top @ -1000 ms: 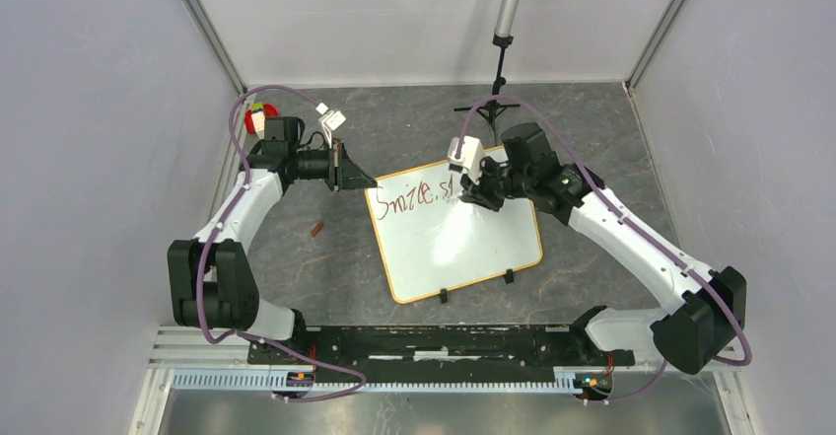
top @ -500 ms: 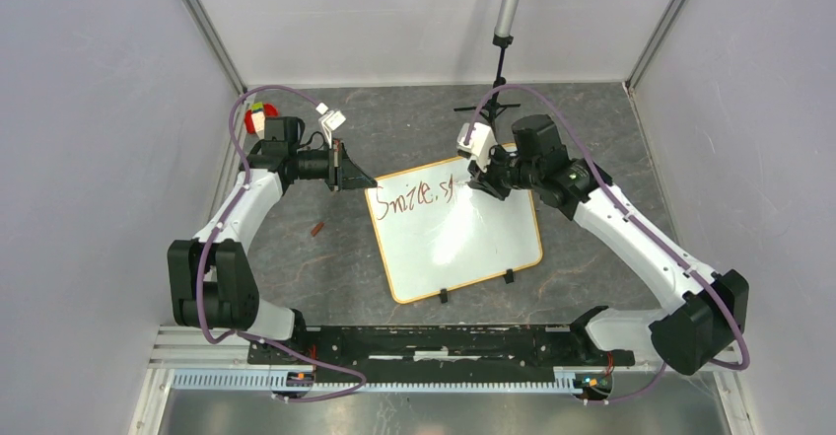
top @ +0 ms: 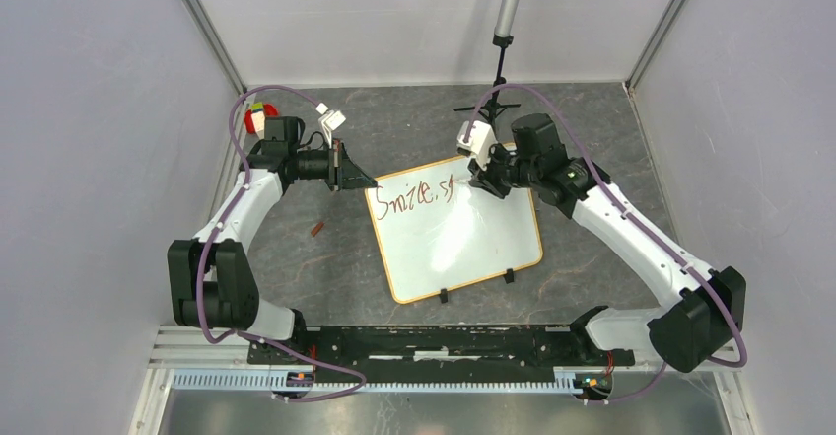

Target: Write a sentence on the whiteboard

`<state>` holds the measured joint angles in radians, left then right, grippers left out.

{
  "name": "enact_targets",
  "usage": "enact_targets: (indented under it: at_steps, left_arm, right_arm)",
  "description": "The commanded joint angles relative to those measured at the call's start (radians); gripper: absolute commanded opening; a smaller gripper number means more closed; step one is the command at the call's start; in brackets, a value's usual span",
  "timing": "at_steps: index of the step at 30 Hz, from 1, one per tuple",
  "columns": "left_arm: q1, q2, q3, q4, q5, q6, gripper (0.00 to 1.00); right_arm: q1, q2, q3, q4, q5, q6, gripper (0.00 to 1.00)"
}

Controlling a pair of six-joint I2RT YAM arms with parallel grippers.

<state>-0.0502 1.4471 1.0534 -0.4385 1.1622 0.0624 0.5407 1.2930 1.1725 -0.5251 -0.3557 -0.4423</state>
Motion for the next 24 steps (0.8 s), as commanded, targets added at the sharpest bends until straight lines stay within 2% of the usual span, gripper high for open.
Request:
enact_targets:
  at_steps: [1,9,15,24]
  left_arm:
    - [-0.019,0.009,0.011,0.020,-0.025,-0.022,0.03]
    - [-0.019,0.012,0.014,0.020,-0.024,-0.025,0.03]
    - [-0.020,0.011,0.013,0.020,-0.025,-0.024,0.02]
    - [-0.020,0.012,0.013,0.020,-0.025,-0.022,0.02]
  right_arm:
    - [-0.014,-0.026,-0.012,0.031,0.048,0.007,0.00]
    - [-0.015,-0.049,-0.037,0.011,0.028,0.005,0.00]
    - [-0.010,-0.041,-0.060,0.010,-0.051,0.022,0.00]
    - [0.005,-0.016,-0.027,0.013,-0.057,0.023,0.00]
